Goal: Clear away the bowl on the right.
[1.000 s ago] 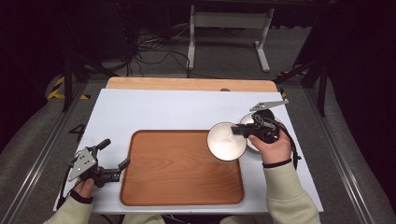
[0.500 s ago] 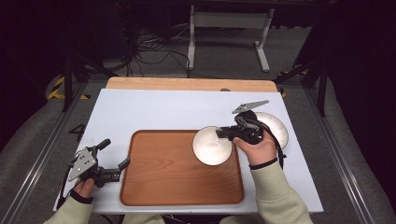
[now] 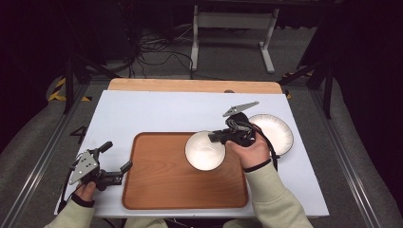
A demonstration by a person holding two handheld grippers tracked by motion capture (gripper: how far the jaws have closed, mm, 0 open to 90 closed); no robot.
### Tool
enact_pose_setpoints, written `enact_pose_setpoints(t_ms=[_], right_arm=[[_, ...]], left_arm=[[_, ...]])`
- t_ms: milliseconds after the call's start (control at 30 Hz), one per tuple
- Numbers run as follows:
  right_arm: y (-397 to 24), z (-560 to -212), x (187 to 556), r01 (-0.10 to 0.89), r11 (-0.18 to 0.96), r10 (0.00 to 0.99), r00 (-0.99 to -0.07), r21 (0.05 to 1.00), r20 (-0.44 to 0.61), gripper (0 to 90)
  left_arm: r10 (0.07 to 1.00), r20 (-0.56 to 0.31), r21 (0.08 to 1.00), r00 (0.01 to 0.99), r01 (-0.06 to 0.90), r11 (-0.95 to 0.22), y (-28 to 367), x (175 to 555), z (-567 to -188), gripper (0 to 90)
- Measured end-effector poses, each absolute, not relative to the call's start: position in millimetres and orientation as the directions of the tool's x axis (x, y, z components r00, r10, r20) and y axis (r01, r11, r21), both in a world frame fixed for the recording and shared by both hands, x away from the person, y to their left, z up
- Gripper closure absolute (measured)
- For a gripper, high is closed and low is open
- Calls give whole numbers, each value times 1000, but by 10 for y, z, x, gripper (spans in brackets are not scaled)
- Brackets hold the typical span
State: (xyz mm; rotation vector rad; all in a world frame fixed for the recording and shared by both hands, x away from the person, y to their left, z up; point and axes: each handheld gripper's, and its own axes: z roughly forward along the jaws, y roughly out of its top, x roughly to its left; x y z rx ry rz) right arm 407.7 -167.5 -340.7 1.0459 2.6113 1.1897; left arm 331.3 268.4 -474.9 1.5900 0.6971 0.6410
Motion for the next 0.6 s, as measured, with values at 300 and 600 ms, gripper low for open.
enact_pose_setpoints(t_ms=[300, 600], right_arm=[[-1509, -3453, 4093, 540, 491, 596, -780, 683, 188, 793], [-1377, -3578, 4160, 549, 505, 586, -784, 666, 203, 793]], left_arm=[[744, 20, 992, 668, 80, -98, 2686, 3313, -4747, 2], [745, 18, 992, 667, 81, -97, 2685, 3311, -4748, 2]])
